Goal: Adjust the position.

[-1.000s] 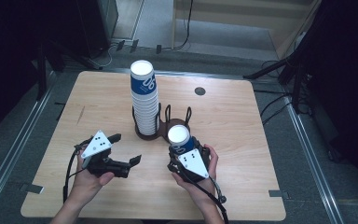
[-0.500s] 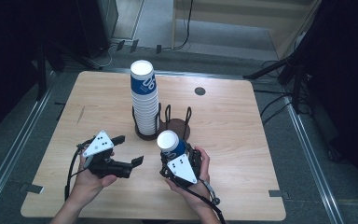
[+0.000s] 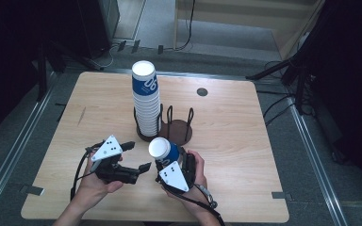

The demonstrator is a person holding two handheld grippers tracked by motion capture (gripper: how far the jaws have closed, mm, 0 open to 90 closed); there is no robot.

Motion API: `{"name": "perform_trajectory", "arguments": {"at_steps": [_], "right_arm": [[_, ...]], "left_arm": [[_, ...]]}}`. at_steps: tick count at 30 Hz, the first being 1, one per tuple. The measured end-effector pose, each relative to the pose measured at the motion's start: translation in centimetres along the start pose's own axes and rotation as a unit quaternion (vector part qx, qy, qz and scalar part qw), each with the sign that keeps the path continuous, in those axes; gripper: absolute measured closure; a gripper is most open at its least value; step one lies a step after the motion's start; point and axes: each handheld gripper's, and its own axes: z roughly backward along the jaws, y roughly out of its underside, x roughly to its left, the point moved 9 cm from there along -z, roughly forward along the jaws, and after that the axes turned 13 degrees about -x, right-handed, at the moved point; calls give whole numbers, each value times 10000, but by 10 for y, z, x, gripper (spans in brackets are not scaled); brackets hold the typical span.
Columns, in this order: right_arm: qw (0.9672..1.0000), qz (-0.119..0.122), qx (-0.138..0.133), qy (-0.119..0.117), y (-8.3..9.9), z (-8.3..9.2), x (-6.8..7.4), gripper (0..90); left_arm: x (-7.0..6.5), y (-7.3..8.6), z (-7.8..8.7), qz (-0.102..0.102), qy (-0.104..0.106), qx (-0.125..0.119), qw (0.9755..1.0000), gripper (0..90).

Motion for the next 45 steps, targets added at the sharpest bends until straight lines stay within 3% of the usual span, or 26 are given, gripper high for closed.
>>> {"name": "perform_trajectory", "arguments": {"at_steps": [22, 31, 45], "right_arm": [[9967, 668, -200, -419, -5, 2, 27, 204], [9952, 752, -292, -556, -8, 3, 34, 202], [9946, 826, -301, -560, -7, 3, 34, 189]], "left_arm": [[-15, 3, -3, -108, 308, 103, 9994, 161], [-18, 5, -5, -132, 324, 185, 9992, 211], [-18, 5, -4, -172, 313, 187, 9992, 284]]}}
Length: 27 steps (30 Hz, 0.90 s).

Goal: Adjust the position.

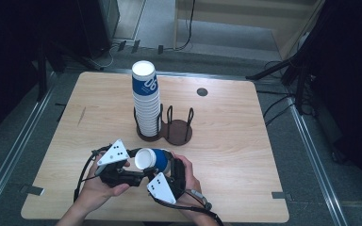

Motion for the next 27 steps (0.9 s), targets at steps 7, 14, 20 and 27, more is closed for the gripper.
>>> {"name": "perform_trajectory", "arguments": {"at_steps": [7, 14, 20, 27], "right_arm": [[9996, -242, 104, -96, 2, 0, -2, 131], [9989, -436, -37, -173, -4, 3, -4, 84], [9985, -530, -76, -120, -8, 4, -7, 20], [9968, -795, -8, 20, -9, 6, -18, 14]], "left_arm": [[3, -1, -1, -3, -144, -13, 9999, 293], [10, -6, 4, 63, -209, -229, 9995, 296], [19, -11, 9, 119, -384, -397, 9984, 297], [24, -14, 12, 140, -500, -513, 9973, 296]]}}
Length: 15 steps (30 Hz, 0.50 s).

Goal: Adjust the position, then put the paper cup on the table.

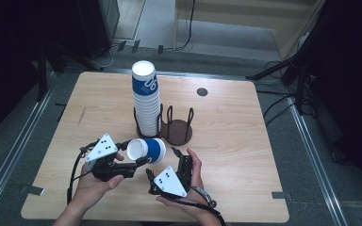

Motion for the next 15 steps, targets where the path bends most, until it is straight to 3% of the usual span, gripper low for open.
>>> {"name": "perform_trajectory", "arguments": {"at_steps": [7, 9, 10, 15], "right_arm": [[9996, -64, -6, 270, 0, 0, -10, 13], [9994, -166, 3, 292, 0, 0, -12, 0], [9992, -262, 19, 298, 0, 0, -14, 0], [9977, -558, 7, 377, -1, 0, -18, 0]], "left_arm": [[6, -1, 1, -90, -249, -150, 9995, 296], [9, -3, 2, -101, -352, -253, 9990, 296], [14, -6, 3, -197, -500, -456, 9975, 295], [16, -11, 6, -257, -629, -725, 9950, 297]]}}
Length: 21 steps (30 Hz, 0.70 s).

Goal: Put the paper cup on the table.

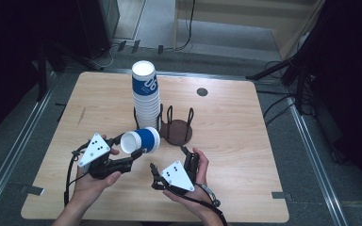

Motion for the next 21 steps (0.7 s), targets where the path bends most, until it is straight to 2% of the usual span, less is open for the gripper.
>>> {"name": "perform_trajectory", "arguments": {"at_steps": [2, 3, 5, 6, 7, 9, 11, 12, 14, 15, 18, 19, 21], "right_arm": [[9997, -25, -61, 221, -1, -1, -4, 0], [9997, -71, -68, 232, -2, -1, -5, 0], [9993, -291, -48, 218, -2, -1, -5, 0], [9990, -391, -33, 205, -2, -1, -5, 0], [9990, -391, -33, 205, -2, -1, -5, 0], [9979, -615, 14, 188, -3, 0, -5, 0], [9959, -884, 101, 177, -3, 0, -7, 0], [9959, -884, 101, 177, -3, 0, -7, 0], [9944, -1037, 141, 118, -5, 1, -6, 0], [9931, -1157, 148, 122, -6, 2, -6, 0], [9861, -1629, 115, 318, -11, 3, -11, 0], [9817, -1866, 93, 377, -13, 4, -13, 0], [9762, -2118, 88, 455, -15, 5, -17, 0]], "left_arm": [[1, -1, 1, -42, -81, -7, 10000, 297], [2, -1, 1, -43, -133, 7, 9999, 297], [5, -2, 2, -54, -254, -9, 9997, 298], [6, -4, 2, 42, -261, -127, 9996, 298], [6, -4, 2, 42, -261, -127, 9996, 297], [8, -4, 2, 50, -300, -165, 9994, 297], [9, -4, 1, 159, -280, -322, 9990, 297], [9, -4, 0, 161, -277, -405, 9987, 297], [9, -4, -1, 135, -291, -516, 9982, 297], [8, -5, -2, 152, -278, -592, 9977, 297], [7, -4, -2, 124, -279, -638, 9975, 297], [5, -4, -3, 130, -254, -668, 9974, 297], [4, -3, -4, 134, -223, -679, 9974, 297]]}}
